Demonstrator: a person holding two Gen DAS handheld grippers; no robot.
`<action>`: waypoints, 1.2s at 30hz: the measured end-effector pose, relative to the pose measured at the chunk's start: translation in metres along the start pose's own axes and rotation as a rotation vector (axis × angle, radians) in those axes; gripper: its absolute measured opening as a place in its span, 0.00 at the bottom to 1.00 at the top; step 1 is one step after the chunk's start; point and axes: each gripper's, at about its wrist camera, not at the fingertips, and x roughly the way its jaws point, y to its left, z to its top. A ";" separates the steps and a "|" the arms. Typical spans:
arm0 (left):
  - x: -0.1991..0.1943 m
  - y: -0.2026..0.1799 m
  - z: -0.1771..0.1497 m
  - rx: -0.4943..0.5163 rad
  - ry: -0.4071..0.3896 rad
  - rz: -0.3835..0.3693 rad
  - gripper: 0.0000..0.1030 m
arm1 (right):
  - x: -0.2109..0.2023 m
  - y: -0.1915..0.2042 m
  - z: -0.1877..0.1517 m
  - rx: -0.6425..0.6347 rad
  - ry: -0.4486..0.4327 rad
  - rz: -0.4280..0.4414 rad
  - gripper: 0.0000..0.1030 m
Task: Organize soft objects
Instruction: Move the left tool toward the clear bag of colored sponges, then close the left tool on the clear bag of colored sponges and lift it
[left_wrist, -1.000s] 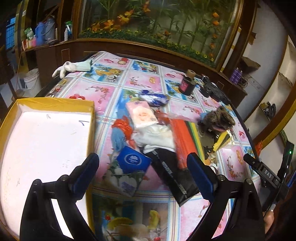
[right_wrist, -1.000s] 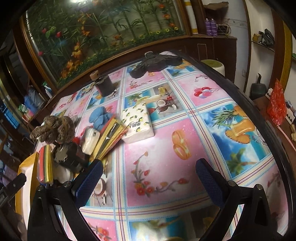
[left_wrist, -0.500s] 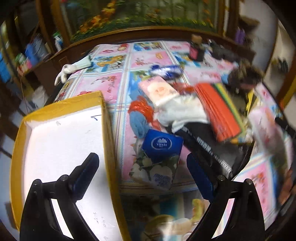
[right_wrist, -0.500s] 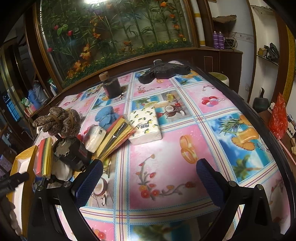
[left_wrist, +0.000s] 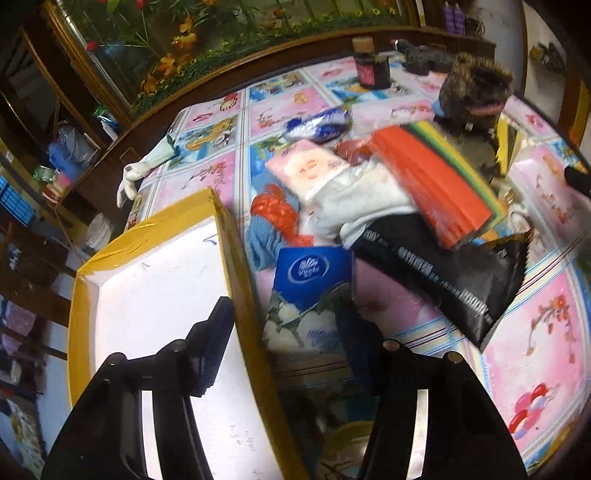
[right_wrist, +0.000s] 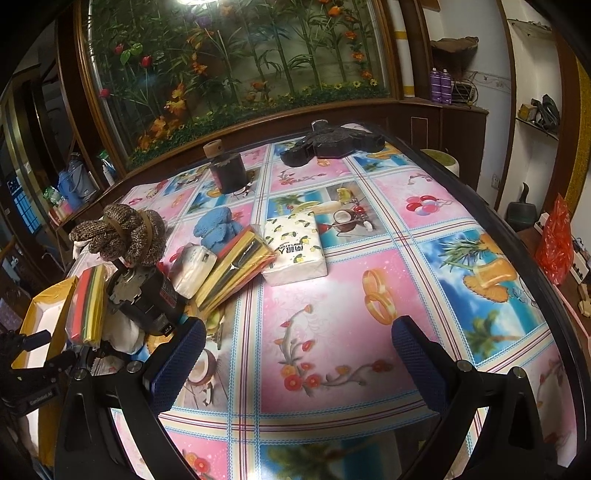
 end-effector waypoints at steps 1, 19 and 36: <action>-0.002 -0.001 0.001 0.000 -0.017 -0.024 0.54 | 0.000 0.000 0.000 0.001 0.001 0.000 0.99; 0.021 -0.047 0.006 0.221 0.088 -0.008 0.43 | 0.004 0.007 -0.001 -0.031 0.012 0.003 0.99; -0.027 -0.036 -0.032 0.070 0.043 -0.287 0.13 | 0.009 0.007 -0.002 -0.033 0.038 0.012 0.99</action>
